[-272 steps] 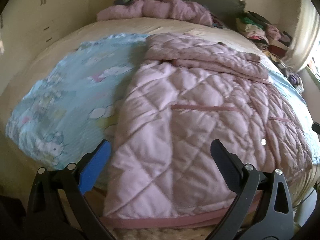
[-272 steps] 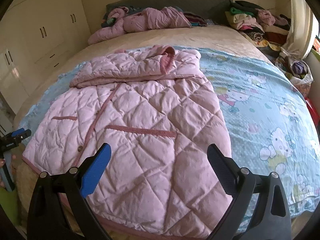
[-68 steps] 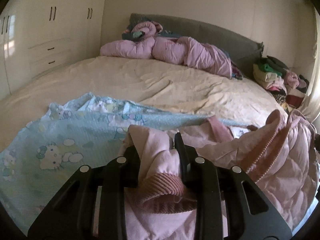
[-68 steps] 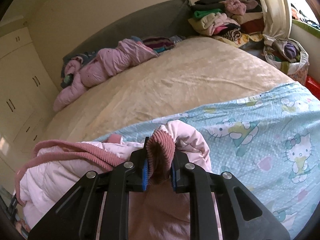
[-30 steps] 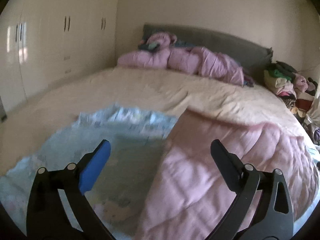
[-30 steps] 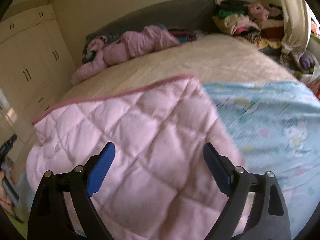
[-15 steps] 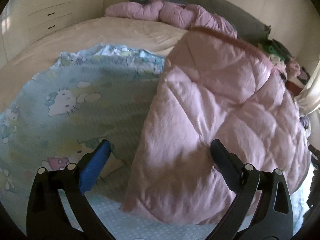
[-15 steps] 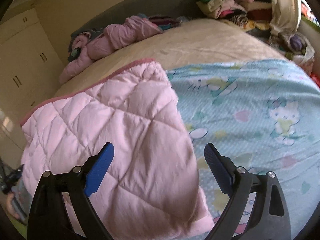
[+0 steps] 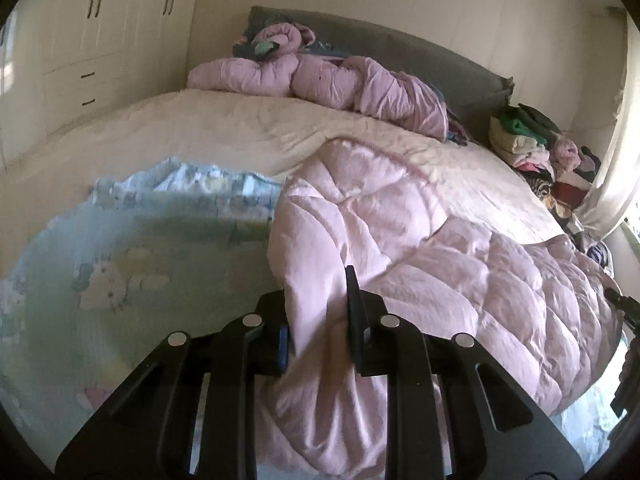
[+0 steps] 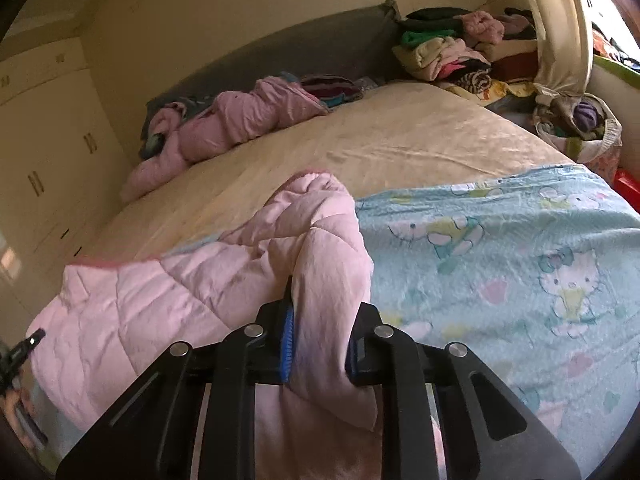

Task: Fold large clothes
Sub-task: 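Grasp the folded jacket edge with both grippers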

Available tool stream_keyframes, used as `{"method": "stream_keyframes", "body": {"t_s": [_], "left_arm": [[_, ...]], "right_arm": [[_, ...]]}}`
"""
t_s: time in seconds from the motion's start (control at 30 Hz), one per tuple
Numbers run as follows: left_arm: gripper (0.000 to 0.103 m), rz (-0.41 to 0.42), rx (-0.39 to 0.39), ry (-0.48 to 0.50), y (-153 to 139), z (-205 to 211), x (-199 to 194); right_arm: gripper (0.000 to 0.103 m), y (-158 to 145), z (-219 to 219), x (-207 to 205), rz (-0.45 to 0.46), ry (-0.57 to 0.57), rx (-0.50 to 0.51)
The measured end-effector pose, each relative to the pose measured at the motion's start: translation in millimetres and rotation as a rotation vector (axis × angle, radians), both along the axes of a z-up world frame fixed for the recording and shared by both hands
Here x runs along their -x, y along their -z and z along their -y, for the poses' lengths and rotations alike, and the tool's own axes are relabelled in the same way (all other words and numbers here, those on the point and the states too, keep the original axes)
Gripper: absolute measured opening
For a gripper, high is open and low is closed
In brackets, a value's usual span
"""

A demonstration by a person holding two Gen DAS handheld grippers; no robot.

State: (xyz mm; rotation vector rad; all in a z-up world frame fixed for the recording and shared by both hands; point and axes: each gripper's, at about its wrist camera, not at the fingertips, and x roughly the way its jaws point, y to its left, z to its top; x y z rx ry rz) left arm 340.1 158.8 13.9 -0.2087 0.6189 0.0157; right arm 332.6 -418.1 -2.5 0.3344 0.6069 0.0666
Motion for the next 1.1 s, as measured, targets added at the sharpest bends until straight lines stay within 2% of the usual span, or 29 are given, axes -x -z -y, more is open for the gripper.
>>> {"method": "stream_keyframes", "body": {"t_s": [0.17,0.23,0.5,0.77,1.1], "left_arm": [[0.014,0.006,-0.038,0.003,9,6,-20],[0.014,-0.008,-0.026,0.004,15,5,-24],[0.017,-0.047,-0.053,0.014,32,7,-38],[0.018,-0.078,-0.057,0.011,46,6,-47],[0.021,-0.103,-0.071,0.01,58,8,-50]], "right_arm": [[0.018,18,0,-34,-0.091,0.046,0.007],[0.018,26,-1,-38,-0.112,0.051,0.012],[0.02,54,3,-45,-0.144,0.057,-0.019],[0.026,69,0,-50,-0.167,0.059,-0.023],[0.032,71,-7,-49,-0.18,0.077,0.02]]}}
